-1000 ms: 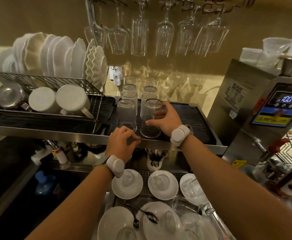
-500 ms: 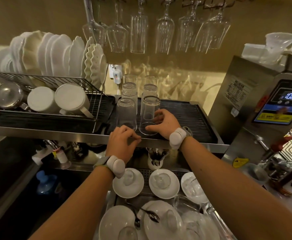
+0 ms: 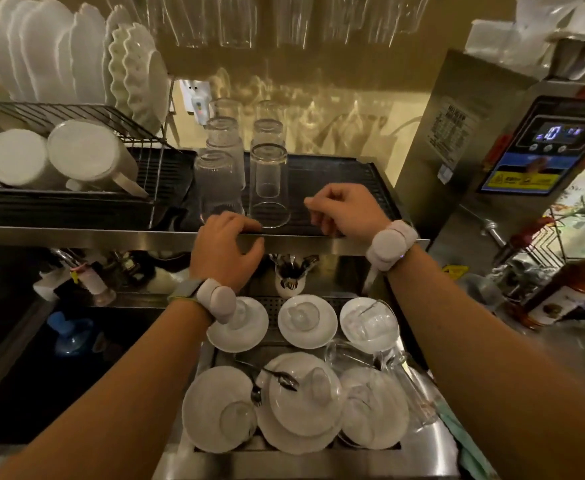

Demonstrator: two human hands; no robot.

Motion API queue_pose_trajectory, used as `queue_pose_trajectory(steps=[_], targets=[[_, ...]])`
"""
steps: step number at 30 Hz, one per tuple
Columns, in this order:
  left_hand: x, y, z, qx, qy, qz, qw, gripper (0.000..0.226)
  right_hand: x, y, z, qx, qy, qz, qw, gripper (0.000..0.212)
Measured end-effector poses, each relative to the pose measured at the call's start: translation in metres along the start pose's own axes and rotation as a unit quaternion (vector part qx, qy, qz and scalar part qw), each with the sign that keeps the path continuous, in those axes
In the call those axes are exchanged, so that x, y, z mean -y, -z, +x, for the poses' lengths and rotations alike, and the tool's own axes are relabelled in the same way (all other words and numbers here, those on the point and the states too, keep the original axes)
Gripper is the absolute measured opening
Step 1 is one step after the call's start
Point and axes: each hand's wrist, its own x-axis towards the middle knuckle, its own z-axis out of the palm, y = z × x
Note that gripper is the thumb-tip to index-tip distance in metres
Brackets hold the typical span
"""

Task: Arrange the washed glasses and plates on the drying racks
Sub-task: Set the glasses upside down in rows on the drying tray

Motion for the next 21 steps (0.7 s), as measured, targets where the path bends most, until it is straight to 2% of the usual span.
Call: queue_pose_trajectory(steps=[3, 5, 10, 12, 15, 18, 19, 21], targets=[[-0.025, -0.018, 0.000, 0.033, -0.062, 0.001, 0.998, 0.028, -0.018, 0.017, -0.034, 0.108, -0.047, -0.024, 0.993, 0.041], [-0.042, -0.028, 0.001, 0.044, -0.084, -0.008, 0.995, 0.030, -0.040, 0.018, -0.050, 0.136, -0.098, -0.048, 0.985, 0.052], [-0.071, -0.051, 0.008, 0.071, -0.083, -0.040, 0.993, 0.029, -0.127, 0.011, -0.071, 0.176, -0.207, -0.200, 0.941, 0.040], [-0.075, -0.056, 0.010, 0.055, -0.064, -0.056, 0.995, 0.023, -0.163, 0.003, -0.077, 0.189, -0.215, -0.313, 0.906, 0.042], [-0.072, -0.059, 0.010, 0.039, -0.054, -0.059, 0.996, 0.018, -0.201, -0.009, -0.086, 0.260, -0.199, -0.454, 0.829, 0.055], [-0.072, -0.063, 0.010, 0.030, -0.047, -0.051, 0.997, 0.019, -0.219, -0.010, -0.092, 0.292, -0.258, -0.452, 0.802, 0.084], [-0.072, -0.063, 0.010, 0.028, -0.046, -0.052, 0.997, 0.018, -0.218, -0.011, -0.094, 0.293, -0.273, -0.443, 0.802, 0.086], [-0.072, -0.065, 0.010, 0.021, -0.043, -0.051, 0.998, 0.018, -0.223, -0.016, -0.095, 0.293, -0.284, -0.426, 0.807, 0.075]])
